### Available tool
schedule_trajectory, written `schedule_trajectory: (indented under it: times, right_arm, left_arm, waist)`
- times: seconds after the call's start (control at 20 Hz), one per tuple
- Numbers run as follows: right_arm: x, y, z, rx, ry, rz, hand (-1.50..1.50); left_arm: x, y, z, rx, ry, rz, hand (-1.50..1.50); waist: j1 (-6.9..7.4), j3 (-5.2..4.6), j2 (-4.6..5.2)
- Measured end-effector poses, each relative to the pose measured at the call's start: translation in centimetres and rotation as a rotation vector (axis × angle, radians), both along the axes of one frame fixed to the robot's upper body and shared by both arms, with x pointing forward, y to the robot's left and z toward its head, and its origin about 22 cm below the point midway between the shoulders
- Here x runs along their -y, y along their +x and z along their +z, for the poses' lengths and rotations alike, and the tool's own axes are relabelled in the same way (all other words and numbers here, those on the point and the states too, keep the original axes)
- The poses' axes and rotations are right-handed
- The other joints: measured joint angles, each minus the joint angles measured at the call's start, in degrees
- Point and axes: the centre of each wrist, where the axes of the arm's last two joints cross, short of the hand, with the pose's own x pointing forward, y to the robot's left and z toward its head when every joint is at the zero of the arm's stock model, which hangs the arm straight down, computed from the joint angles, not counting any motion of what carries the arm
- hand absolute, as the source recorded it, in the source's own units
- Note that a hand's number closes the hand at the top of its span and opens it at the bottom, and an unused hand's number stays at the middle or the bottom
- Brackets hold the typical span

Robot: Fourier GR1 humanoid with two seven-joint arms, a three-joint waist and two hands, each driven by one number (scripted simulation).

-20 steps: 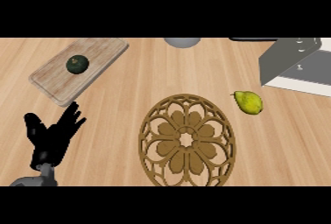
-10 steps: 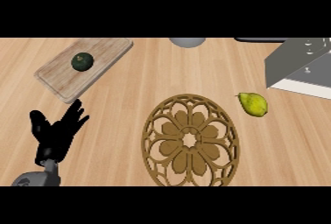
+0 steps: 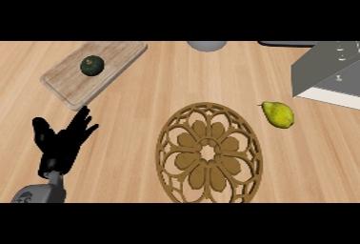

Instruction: Pick the bell pepper from the placemat and place it in the tiered shelf

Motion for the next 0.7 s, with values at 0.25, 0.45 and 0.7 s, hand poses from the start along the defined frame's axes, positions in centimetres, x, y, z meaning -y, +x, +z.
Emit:
schedule_trajectory:
  times: [0.25, 0.45, 0.7]
  right_arm:
    - [0.7, 2.4, -1.6, -0.006, -0.027, -0.009, 1.50]
    - [0.9, 4.3, -2.5, 0.000, -0.029, -0.008, 1.50]
    - [1.1, 6.4, -3.8, 0.013, -0.040, -0.019, 1.50]
  left_arm:
    - [0.6, 0.1, 0.0, 0.001, 0.005, -0.009, 0.00]
    - [0.5, 0.3, 0.3, -0.012, -0.002, -0.012, 0.00]
    - [0.8, 0.0, 0.2, 0.002, -0.006, -0.017, 0.00]
  waist:
    - [0.45, 0.03, 0.12]
    - [0.47, 0.01, 0.12]
    - [0.45, 0.01, 0.16]
